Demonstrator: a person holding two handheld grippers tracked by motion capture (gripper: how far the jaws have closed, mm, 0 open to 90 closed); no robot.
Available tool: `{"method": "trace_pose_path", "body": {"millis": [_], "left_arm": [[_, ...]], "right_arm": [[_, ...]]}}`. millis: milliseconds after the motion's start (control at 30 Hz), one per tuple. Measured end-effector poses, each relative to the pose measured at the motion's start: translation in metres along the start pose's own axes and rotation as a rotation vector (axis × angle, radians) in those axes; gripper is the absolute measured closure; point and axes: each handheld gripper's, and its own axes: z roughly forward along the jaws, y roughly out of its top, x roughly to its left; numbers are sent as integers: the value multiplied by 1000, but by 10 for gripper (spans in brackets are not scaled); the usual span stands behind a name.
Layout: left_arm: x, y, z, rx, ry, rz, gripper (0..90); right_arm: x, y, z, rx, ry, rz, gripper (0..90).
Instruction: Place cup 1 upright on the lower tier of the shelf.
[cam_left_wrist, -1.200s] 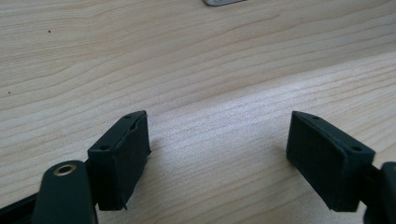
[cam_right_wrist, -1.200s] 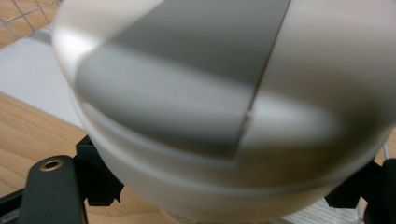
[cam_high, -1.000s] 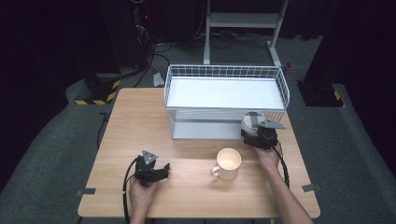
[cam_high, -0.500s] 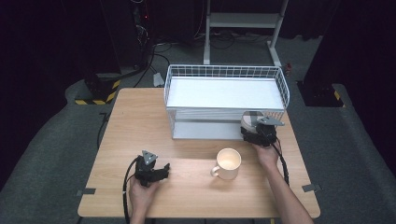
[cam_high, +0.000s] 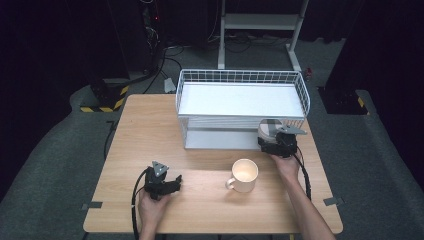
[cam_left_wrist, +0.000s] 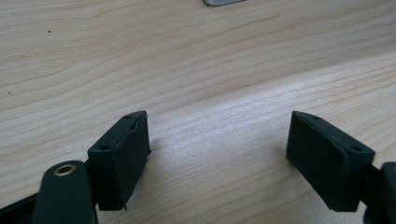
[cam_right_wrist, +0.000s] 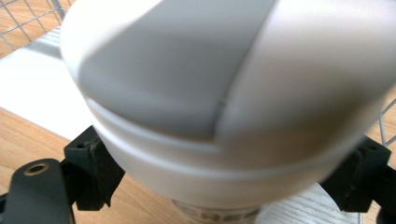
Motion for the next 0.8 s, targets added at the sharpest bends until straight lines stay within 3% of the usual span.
{"method": "trace_pose_path", "body": {"millis": [300,433,800], "left_arm": [[0,0,0,-1,1,2,216],[0,0,0,0,0,0,216],[0,0,0,0,0,0,216]], "right_arm": [[1,-6,-5,34,-28,7,152],[-3,-12,-8,35,-13,22,164],[1,-22,-13,61,-25,2,268]]}}
